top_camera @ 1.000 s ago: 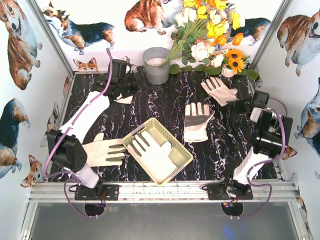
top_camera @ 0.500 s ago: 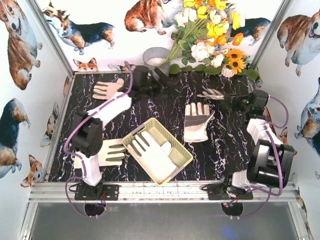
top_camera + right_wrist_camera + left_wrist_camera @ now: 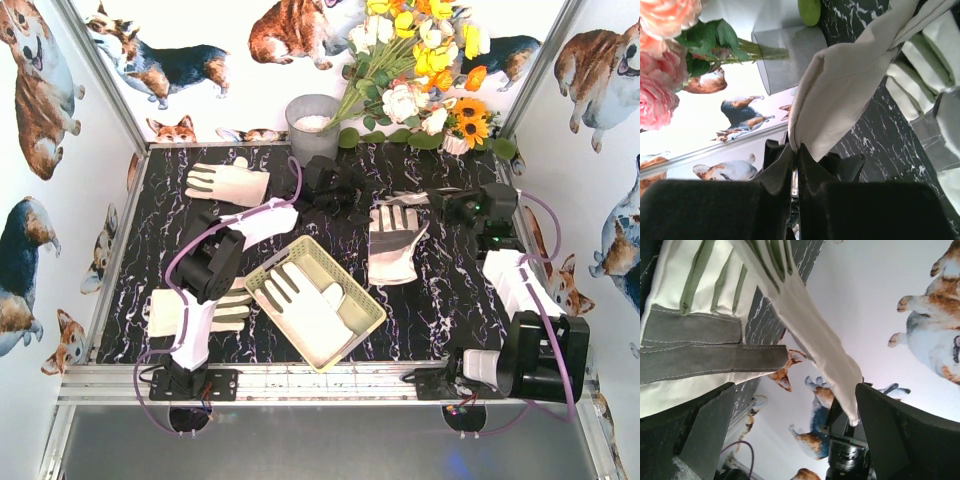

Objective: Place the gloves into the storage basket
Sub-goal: Pick up the glove at the corner of the board.

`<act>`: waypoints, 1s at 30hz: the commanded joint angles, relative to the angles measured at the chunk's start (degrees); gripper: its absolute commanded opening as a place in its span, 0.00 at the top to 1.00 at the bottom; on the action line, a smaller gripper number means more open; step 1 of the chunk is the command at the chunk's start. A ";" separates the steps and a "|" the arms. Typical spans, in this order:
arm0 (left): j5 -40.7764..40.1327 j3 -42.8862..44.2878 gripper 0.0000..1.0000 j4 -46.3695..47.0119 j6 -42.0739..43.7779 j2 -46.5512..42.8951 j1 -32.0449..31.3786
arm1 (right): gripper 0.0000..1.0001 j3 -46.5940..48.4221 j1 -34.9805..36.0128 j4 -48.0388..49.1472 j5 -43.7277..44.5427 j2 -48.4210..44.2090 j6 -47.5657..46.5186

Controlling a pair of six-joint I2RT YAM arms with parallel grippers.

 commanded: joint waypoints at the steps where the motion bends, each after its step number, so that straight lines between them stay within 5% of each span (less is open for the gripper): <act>1: -0.25 1.91 0.00 4.91 -6.41 1.84 -0.35 | 1.00 -0.85 2.96 3.88 1.94 -2.35 1.55; 19: 1.71 5.80 0.00 6.98 -9.86 7.59 -2.62 | 1.00 0.10 7.61 9.06 -4.58 0.22 0.62; 22: 1.92 7.33 0.09 9.06 -9.67 9.16 -2.49 | 1.00 0.05 7.89 7.98 -6.37 -0.43 0.04; 30: -0.11 7.33 0.52 9.61 -8.92 9.52 -2.55 | 1.00 -1.45 7.93 2.68 -9.52 -4.82 -2.62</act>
